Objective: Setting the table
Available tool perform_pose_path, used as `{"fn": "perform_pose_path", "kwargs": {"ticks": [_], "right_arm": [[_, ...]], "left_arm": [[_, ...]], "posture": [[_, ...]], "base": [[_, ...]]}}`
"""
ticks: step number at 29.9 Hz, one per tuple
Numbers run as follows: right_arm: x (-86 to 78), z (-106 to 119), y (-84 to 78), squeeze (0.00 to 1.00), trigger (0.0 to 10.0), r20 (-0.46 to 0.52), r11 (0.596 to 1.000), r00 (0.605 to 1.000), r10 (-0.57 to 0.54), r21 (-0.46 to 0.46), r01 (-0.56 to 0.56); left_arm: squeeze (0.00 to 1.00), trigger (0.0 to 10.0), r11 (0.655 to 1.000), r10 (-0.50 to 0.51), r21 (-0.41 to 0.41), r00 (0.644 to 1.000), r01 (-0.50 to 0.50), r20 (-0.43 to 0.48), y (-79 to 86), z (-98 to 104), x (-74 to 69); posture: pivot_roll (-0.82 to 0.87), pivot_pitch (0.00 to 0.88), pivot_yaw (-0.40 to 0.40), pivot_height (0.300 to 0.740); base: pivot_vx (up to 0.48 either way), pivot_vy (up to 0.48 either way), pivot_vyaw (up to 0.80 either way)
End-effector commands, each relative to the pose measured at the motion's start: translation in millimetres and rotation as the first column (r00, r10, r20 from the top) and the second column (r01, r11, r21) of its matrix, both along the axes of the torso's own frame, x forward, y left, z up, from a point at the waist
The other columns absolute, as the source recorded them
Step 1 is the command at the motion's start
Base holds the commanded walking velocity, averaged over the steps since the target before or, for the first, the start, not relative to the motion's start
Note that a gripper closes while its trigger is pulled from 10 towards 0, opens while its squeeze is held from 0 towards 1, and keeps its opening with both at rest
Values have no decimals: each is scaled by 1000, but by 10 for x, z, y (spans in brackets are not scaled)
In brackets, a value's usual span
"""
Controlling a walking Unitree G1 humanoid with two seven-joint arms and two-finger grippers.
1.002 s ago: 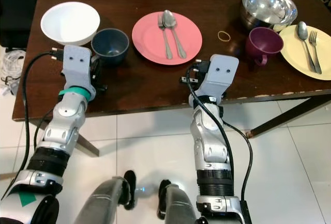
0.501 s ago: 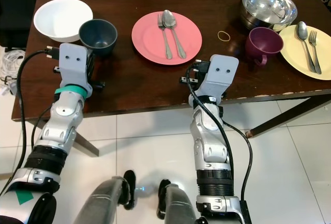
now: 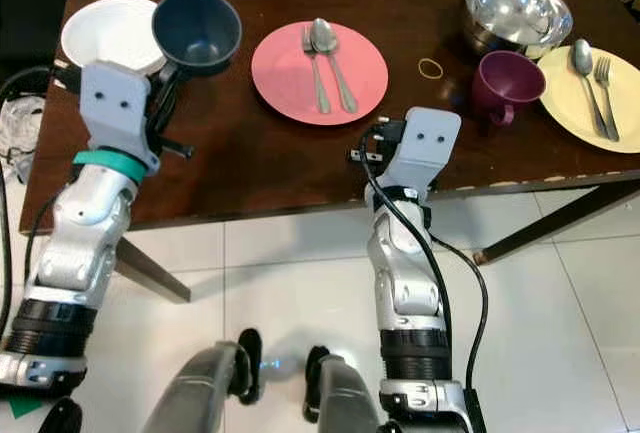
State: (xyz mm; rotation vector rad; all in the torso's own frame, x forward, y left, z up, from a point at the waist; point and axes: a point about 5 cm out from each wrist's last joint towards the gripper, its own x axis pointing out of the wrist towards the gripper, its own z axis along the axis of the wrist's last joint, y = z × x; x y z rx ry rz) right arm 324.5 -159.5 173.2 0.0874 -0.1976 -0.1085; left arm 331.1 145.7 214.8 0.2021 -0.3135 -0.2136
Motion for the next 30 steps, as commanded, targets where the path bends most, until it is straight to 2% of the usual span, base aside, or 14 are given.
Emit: {"fn": "perform_pose_path", "kwargs": {"ticks": [1, 3, 9, 16, 22, 30], "right_arm": [[-39, -49, -73, 0, 10000, -10, 1000, 1000, -28, -11, 28], [-43, -48, -150, 0, 10000, -8, 999, 999, -53, 5, 53], [-35, -61, -173, 0, 10000, -16, 996, 997, -70, 47, 70], [-34, -68, -147, 0, 10000, -17, 997, 998, -62, 42, 63], [-39, -88, -182, 0, 10000, -26, 993, 997, -72, 97, 75], [-38, -114, -155, 0, 10000, -36, 991, 997, -68, 112, 72]], "left_arm": [[0, 10000, 999, -35, -25, 999, 34, -42, 49, -26, -47], [0, 10000, 998, -54, -35, 996, 51, -67, 45, -36, -54], [0, 10000, 993, -44, -109, 994, 33, -98, -24, -60, 3], [0, 10000, 994, -41, -110, 992, 27, -122, -86, -82, 0], [0, 10000, 993, -51, -114, 988, 35, -144, -120, -99, 8], [0, 10000, 993, -49, -116, 985, 30, -165, -169, -144, 36]], "posture": [[137, 134, 58, 740], [133, 122, 62, 740], [127, 112, 63, 740], [119, 102, 60, 740], [116, 100, 60, 740], [112, 106, 61, 740]], "base": [[0, 0, 0], [0, 0, 0], [0, 0, 0], [0, 0, 0], [0, 0, 0], [0, 0, 0]]}}
